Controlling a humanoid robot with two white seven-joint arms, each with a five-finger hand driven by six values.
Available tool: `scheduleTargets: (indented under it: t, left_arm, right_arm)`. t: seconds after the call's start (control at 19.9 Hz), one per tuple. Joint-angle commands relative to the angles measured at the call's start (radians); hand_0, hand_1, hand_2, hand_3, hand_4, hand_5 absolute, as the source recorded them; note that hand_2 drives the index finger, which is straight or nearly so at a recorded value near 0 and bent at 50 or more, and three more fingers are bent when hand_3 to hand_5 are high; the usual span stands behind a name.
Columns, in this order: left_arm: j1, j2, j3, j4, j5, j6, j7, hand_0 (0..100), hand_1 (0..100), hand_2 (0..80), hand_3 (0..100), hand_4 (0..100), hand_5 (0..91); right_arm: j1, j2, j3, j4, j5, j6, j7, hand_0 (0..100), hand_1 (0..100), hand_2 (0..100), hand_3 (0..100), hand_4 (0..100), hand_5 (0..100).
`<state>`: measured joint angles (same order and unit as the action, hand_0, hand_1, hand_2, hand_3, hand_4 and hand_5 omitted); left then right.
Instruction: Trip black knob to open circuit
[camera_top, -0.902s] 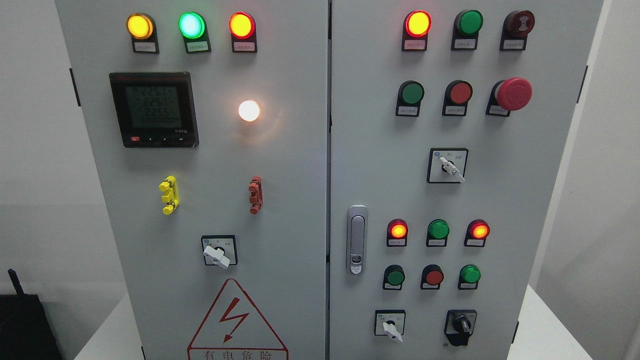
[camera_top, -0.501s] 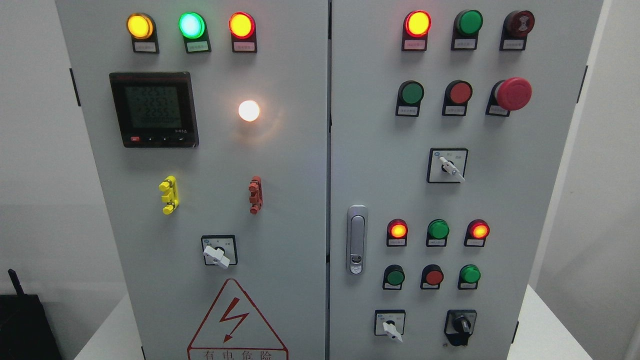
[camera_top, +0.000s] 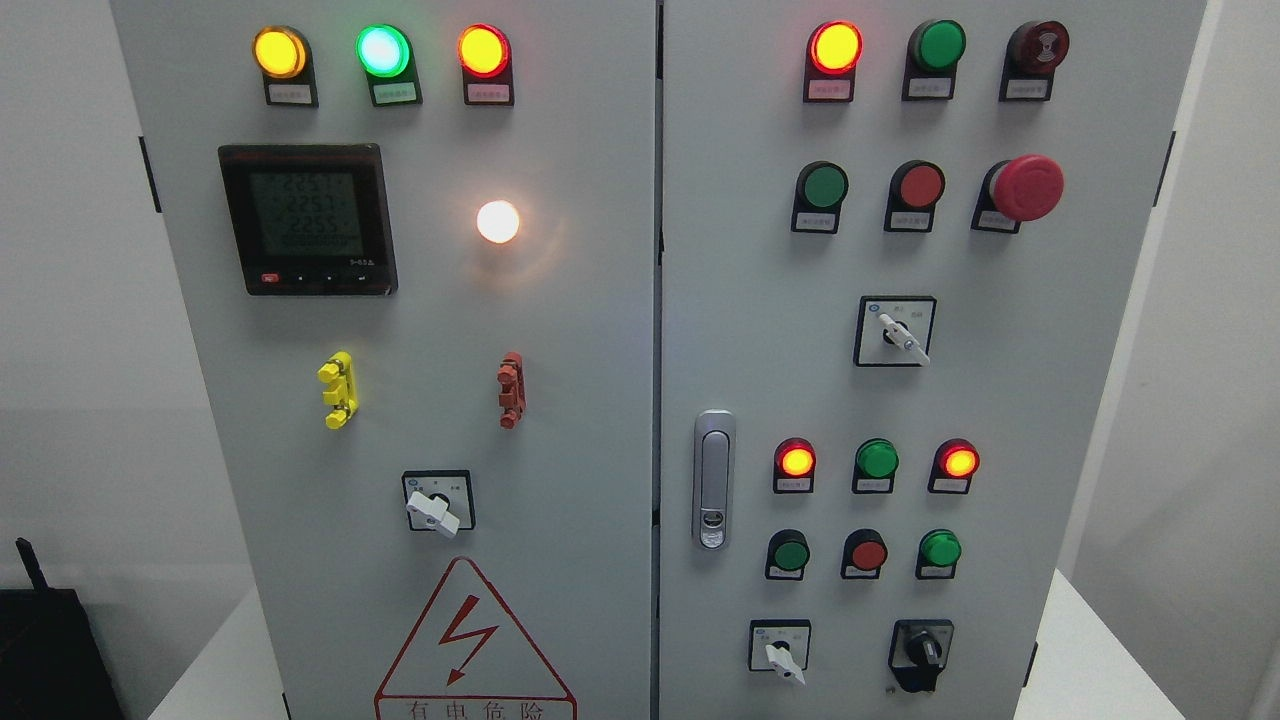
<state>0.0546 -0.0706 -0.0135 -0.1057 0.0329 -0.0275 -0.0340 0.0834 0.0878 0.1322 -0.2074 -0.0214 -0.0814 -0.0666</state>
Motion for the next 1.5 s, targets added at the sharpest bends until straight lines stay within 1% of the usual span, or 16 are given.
scheduleTargets:
  t: [0.0,0.25,0.4,0.5,0.7,0.75,0.85,0.9,0.95,1.0,1.1,1.15,1.25,1.3,1.4,1.45]
  left_arm:
    - [-0.002,-0.002,0.001,0.000,0.002,-0.002,0.000,12,39,0.0,0,0,0.0]
    - [-0.002,-0.002,0.001,0.000,0.002,-0.002,0.000,12,39,0.0,0,0,0.0]
    - [-0.002,-0.002,0.001,0.000,0.002,-0.002,0.000,12,39,0.0,0,0,0.0]
    - [-0.004,-0.002,0.001,0.000,0.002,0.000,0.000,12,39,0.0,0,0,0.0]
    - [-0.004,-0.002,0.001,0.000,0.002,0.000,0.000,12,39,0.0,0,0,0.0]
    - [-0.002,-0.002,0.001,0.000,0.002,-0.002,0.000,12,39,0.0,0,0,0.0]
    - [-0.002,-0.002,0.001,0.000,0.002,-0.002,0.000,12,39,0.0,0,0,0.0]
    - [-0.002,-0.002,0.001,0.000,0.002,-0.002,0.000,12,39,0.0,0,0,0.0]
    - [-0.002,-0.002,0.001,0.000,0.002,-0.002,0.000,12,39,0.0,0,0,0.0]
    - [-0.004,-0.002,0.001,0.000,0.002,-0.002,0.000,12,39,0.0,0,0,0.0]
    - [-0.002,-0.002,0.001,0.000,0.002,-0.002,0.000,12,39,0.0,0,0,0.0]
    - [-0.002,-0.002,0.001,0.000,0.002,-0.002,0.000,12,39,0.0,0,0,0.0]
    - [-0.004,-0.002,0.001,0.000,0.002,-0.002,0.000,12,39,0.0,0,0,0.0]
    - [-0.002,-0.002,0.001,0.000,0.002,-0.002,0.000,12,39,0.0,0,0,0.0]
    - [-0.002,-0.002,0.001,0.000,0.002,-0.002,0.000,12,39,0.0,0,0,0.0]
    - [-0.002,-0.002,0.001,0.000,0.002,-0.002,0.000,12,39,0.0,0,0,0.0]
  right_arm:
    - [-0.013,0.006,-0.006,-0.006,-0.005,-0.009,-0.009,0,16,0,0,0,0]
    - [-0.019,0.006,-0.006,-0.030,-0.009,-0.017,-0.012,0,14,0,0,0,0]
    - [-0.019,0.006,-0.006,-0.061,-0.009,-0.043,-0.013,0,14,0,0,0,0]
    - [-0.019,0.006,-0.006,-0.082,-0.011,-0.058,-0.013,0,18,0,0,0,0]
    - [-0.014,0.007,-0.005,-0.133,-0.011,-0.098,-0.024,0,27,0,12,0,0]
    - [-0.014,0.006,-0.005,-0.144,-0.009,-0.106,-0.032,1,29,0,17,5,0]
    - [-0.014,0.006,-0.005,-0.165,-0.009,-0.118,-0.038,2,31,0,22,10,0]
    - [-0.013,0.006,-0.005,-0.174,-0.009,-0.124,-0.038,3,33,0,31,20,0]
    - [-0.011,0.006,-0.005,-0.185,-0.009,-0.130,-0.039,3,35,0,36,25,0]
    - [-0.010,0.007,-0.005,-0.196,-0.009,-0.141,-0.041,3,36,0,38,27,0]
    - [-0.008,0.006,-0.003,-0.211,-0.008,-0.165,-0.064,3,40,0,49,37,0]
    - [-0.008,0.006,-0.003,-0.214,-0.008,-0.181,-0.079,3,41,0,51,39,0]
    - [-0.008,0.006,-0.003,-0.234,-0.008,-0.201,-0.088,5,45,0,62,49,7]
    - [-0.008,0.006,-0.003,-0.250,-0.008,-0.202,-0.093,5,46,0,64,50,9]
    - [-0.007,0.003,-0.003,-0.283,-0.008,-0.204,-0.117,6,48,0,72,57,19]
    - [-0.007,0.003,-0.002,-0.297,-0.008,-0.204,-0.125,6,49,0,74,59,21]
